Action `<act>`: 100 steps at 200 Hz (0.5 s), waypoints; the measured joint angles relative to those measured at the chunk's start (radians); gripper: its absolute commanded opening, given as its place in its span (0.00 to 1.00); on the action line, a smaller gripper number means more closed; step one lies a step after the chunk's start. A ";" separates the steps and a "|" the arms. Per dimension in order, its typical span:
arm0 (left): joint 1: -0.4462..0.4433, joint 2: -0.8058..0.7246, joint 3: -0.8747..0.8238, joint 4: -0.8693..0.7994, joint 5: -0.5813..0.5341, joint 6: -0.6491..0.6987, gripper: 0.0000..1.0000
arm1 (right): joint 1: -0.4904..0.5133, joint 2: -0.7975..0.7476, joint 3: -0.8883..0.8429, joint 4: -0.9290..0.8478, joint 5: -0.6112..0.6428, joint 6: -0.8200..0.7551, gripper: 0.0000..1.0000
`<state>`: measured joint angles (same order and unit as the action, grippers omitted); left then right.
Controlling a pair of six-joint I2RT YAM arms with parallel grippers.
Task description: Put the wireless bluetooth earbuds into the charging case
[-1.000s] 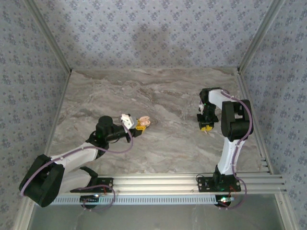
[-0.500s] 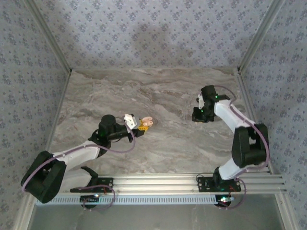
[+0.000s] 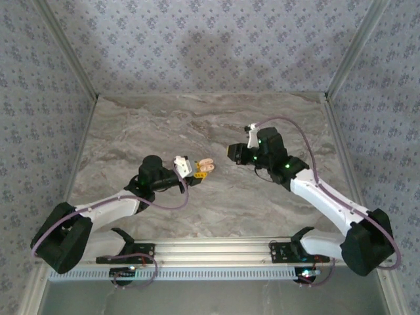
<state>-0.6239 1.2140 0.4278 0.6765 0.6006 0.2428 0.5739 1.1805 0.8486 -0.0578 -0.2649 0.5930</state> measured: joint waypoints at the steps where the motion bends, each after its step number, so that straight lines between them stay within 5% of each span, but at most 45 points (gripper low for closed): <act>1: 0.000 0.000 0.000 0.000 0.000 0.000 0.03 | 0.004 -0.002 -0.003 0.005 0.001 0.003 0.24; 100: 0.000 0.000 0.000 0.031 -0.001 -0.026 0.03 | 0.185 -0.038 -0.134 0.247 0.113 0.096 0.25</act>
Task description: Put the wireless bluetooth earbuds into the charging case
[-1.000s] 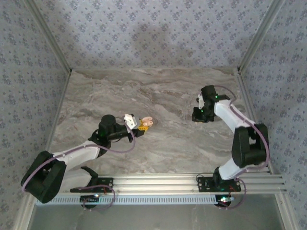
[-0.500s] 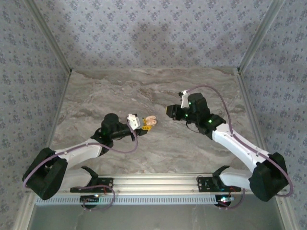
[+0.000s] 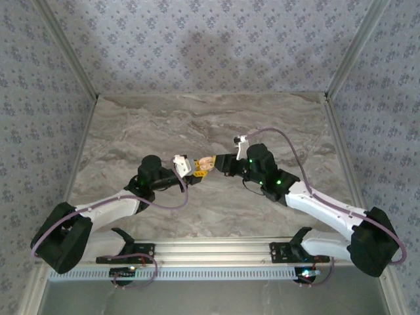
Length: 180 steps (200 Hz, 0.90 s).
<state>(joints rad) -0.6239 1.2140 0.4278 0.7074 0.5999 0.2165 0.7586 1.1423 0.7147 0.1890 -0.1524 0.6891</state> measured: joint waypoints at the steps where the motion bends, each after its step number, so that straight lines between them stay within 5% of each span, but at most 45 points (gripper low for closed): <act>1: 0.000 0.000 0.000 0.000 0.000 0.000 0.03 | 0.000 -0.001 0.000 0.001 0.000 0.000 0.25; 180: 0.000 0.000 0.000 0.000 -0.011 -0.001 0.03 | 0.022 -0.003 -0.027 0.047 -0.005 0.003 0.26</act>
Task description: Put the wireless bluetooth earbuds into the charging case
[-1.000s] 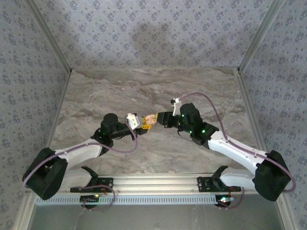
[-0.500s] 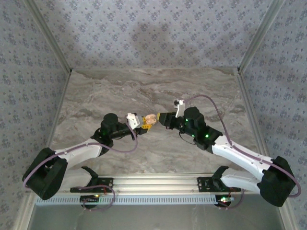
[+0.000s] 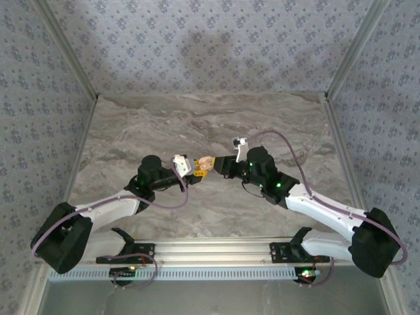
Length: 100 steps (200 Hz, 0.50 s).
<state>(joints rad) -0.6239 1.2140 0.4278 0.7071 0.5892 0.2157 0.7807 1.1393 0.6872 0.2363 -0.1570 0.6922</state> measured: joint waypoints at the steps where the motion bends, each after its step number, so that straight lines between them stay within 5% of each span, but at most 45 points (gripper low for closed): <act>1: 0.000 0.000 0.000 0.000 0.000 0.000 0.03 | 0.000 0.000 0.000 0.001 0.000 0.000 0.25; 100: 0.000 0.000 0.000 -0.003 0.000 0.000 0.03 | 0.005 0.029 0.005 0.026 -0.014 0.000 0.26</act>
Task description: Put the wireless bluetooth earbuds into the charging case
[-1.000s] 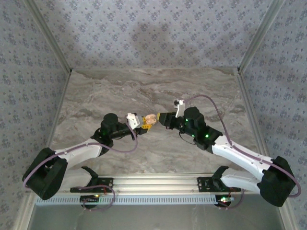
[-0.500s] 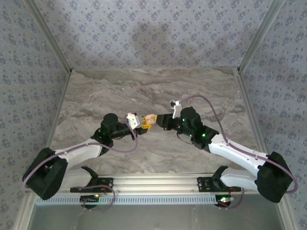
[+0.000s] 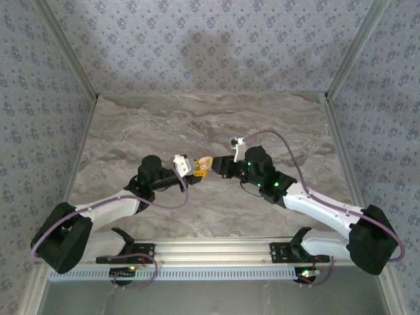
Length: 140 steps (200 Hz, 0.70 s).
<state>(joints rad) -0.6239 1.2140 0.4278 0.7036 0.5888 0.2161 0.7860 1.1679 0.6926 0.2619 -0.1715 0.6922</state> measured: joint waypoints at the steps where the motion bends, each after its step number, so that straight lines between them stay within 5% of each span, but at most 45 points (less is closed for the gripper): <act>1: 0.000 0.000 0.000 0.000 0.000 0.000 0.03 | 0.000 0.000 0.000 0.000 0.000 0.000 0.26; 140: 0.002 -0.002 -0.008 0.024 -0.003 -0.035 0.02 | 0.002 0.003 -0.015 0.047 -0.021 -0.004 0.26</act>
<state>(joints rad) -0.6220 1.2118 0.4198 0.7277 0.5861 0.1810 0.7876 1.1706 0.6773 0.3092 -0.1921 0.6884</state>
